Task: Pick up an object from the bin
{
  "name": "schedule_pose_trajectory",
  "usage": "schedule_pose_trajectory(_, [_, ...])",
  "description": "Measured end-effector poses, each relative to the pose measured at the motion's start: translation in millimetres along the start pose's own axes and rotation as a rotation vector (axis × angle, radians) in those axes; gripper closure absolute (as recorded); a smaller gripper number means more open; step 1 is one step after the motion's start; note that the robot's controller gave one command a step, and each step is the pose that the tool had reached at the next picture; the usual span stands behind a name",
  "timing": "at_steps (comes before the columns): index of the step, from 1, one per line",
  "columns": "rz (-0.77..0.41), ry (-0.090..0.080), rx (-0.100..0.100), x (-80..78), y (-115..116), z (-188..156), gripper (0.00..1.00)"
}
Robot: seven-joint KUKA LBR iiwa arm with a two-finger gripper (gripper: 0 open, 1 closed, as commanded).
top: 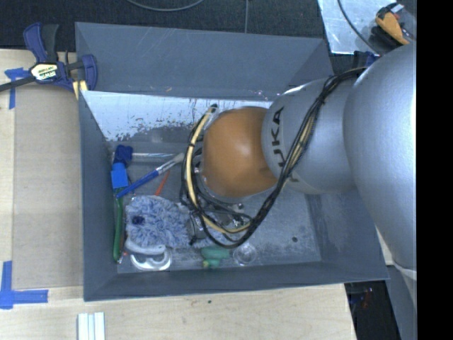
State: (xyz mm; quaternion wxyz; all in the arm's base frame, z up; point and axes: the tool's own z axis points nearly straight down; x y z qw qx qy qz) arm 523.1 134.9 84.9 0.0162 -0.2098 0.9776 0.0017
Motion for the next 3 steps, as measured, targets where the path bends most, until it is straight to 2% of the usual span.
schedule_pose_trajectory(1, [0.001,0.01,-0.002,1.7,0.5,-30.1,1.0])
schedule_pose_trajectory(2, [0.002,0.002,0.0,-1.6,-0.2,-60.7,1.0])
schedule_pose_trajectory(3, [0.003,-0.002,0.0,-2.8,-0.6,-77.3,1.0])
